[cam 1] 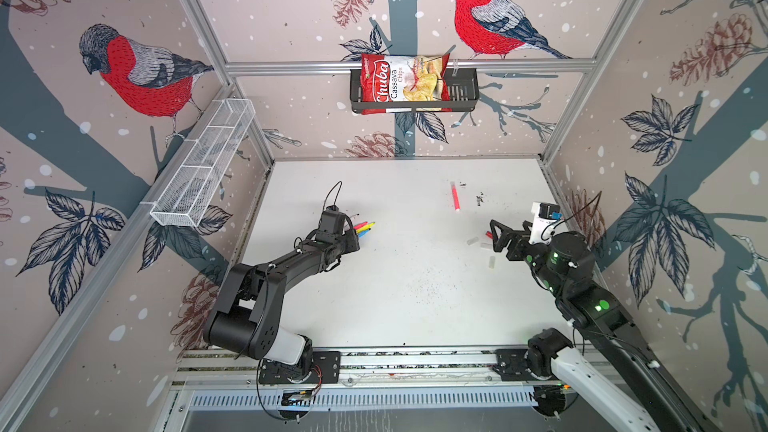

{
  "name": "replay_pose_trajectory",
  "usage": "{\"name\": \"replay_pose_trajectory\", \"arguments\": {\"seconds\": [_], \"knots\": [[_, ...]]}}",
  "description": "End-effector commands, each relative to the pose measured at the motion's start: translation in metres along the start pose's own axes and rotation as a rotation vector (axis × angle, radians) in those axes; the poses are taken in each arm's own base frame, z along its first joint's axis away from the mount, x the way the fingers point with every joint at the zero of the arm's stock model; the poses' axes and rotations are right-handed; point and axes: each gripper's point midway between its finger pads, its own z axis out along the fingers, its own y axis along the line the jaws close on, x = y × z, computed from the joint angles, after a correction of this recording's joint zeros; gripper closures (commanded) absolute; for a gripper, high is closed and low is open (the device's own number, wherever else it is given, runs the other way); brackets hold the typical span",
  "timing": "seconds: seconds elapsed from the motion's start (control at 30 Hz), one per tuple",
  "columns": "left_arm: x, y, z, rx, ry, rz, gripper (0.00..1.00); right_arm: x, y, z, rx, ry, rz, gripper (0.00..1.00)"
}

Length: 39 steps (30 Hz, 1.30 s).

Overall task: Insert the pens into the pen caps
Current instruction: 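Move the left gripper over the marker group while the right gripper draws back, then grasp the blue marker with the left gripper and lift it upright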

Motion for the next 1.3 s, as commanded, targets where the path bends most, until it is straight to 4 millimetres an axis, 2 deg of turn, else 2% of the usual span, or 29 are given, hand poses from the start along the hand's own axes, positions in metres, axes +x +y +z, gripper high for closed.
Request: {"name": "replay_pose_trajectory", "arguments": {"seconds": [0.0,0.17,0.53,0.7,0.83,1.1,1.27], "knots": [[-0.005,0.005,0.002,-0.032,-0.014,0.017,0.42,0.010,-0.012,-0.002,0.053,0.018,-0.026,0.01],[-0.008,0.003,0.008,-0.035,-0.004,0.029,0.43,0.013,0.002,0.001,-0.030,0.008,-0.006,0.00],[-0.004,0.006,0.015,-0.050,0.017,0.057,0.44,0.013,0.003,0.001,-0.034,0.011,-0.007,0.00],[0.001,0.001,0.018,-0.016,0.036,0.056,0.45,0.014,0.004,0.001,-0.039,0.012,-0.006,0.00],[0.007,-0.005,0.015,0.032,0.051,0.050,0.47,0.014,0.003,0.001,-0.038,0.010,-0.003,0.00],[0.028,-0.001,0.009,0.044,0.079,0.056,0.57,0.012,0.004,0.000,-0.044,0.004,-0.001,0.00],[0.040,-0.011,0.008,0.038,0.102,0.109,0.62,0.011,0.004,-0.002,-0.045,-0.004,0.002,0.01]]}}
